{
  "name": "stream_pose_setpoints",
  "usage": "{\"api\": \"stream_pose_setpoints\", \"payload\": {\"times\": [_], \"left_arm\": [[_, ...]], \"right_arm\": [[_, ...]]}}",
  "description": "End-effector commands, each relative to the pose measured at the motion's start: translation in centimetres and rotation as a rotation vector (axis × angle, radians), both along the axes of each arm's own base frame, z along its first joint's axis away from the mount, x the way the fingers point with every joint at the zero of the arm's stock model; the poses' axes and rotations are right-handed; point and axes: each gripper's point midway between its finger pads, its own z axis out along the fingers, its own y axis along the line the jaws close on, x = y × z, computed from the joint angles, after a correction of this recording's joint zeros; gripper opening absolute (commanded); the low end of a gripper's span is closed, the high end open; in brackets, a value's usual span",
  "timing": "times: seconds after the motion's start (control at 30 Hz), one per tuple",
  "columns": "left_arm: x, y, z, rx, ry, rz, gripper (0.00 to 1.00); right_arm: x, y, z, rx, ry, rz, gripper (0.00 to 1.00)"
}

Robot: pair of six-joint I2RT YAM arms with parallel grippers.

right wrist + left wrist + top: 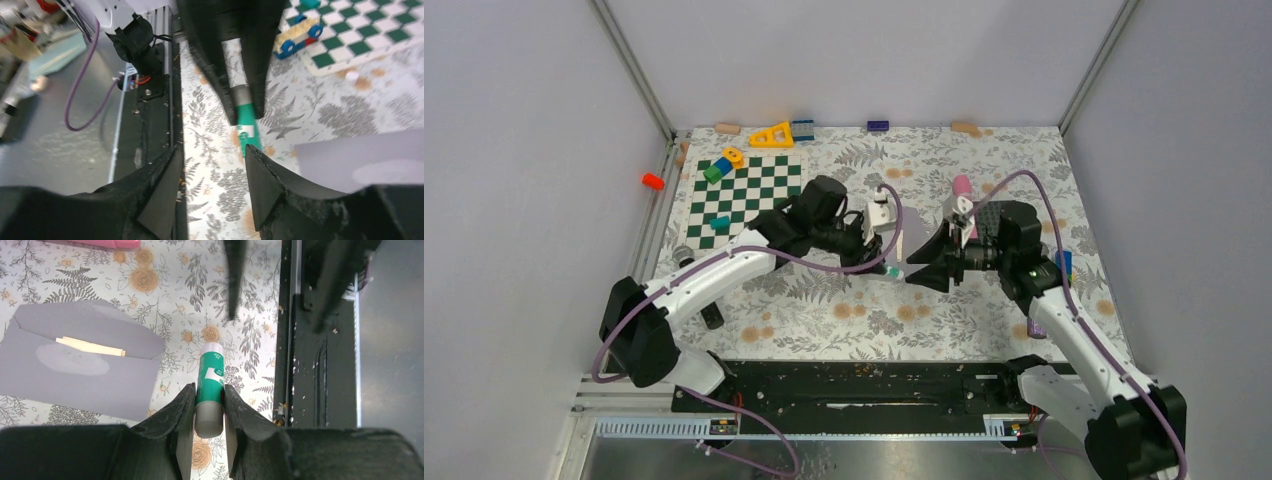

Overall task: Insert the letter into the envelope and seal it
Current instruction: Unscrew the solid glue.

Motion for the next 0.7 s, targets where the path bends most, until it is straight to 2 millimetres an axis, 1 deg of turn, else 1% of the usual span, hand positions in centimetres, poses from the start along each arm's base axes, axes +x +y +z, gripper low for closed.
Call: {"api": "stream_pose_setpoints", "payload": {"times": [0.0,0.1,0.13,0.2,0.33,0.43,0.47,0.53,0.57,0.6,0.67], "left_arm": [[2.4,-0.9,2.4,-0.157,0.111,0.065,0.00],[3.2,-0.7,3.3,-0.243,0.310,0.065,0.00],[3.6,-0.4,3.5,-0.267,0.389,0.078,0.00],[3.8,-0.4,3.6,-0.308,0.477,0.062,0.00],[3.9,-0.5,3.9,-0.368,0.538,0.034,0.00],[3.8,-0.6,3.9,-0.377,0.587,0.016,0.00],[3.8,-0.6,4.0,-0.383,0.597,0.012,0.00],[3.7,-0.6,4.3,-0.402,0.609,0.002,0.00],[3.6,-0.6,4.3,-0.408,0.615,-0.001,0.00],[3.6,-0.6,4.3,-0.410,0.621,-0.004,0.00],[3.6,-0.6,4.2,-0.407,0.627,-0.004,0.00]], "right_arm": [[-0.4,-0.6,0.1,-0.016,-0.316,0.038,0.60],[-0.2,-0.8,-0.3,-0.032,-0.459,0.054,0.61],[0.0,-0.8,-0.3,-0.035,-0.499,0.058,0.62],[0.7,-0.9,0.1,-0.043,-0.559,0.042,0.62],[2.6,-0.9,0.8,-0.052,-0.665,-0.014,0.62],[3.9,-0.8,0.9,-0.043,-0.720,-0.055,0.63],[4.2,-0.7,0.8,-0.042,-0.732,-0.059,0.65],[4.6,-0.6,0.2,-0.042,-0.753,-0.072,0.75],[4.6,-0.5,-0.1,-0.045,-0.767,-0.071,0.78],[4.6,-0.4,-0.6,-0.051,-0.772,-0.067,0.80],[4.7,-0.3,-1.4,-0.071,-0.775,-0.075,0.81]]}}
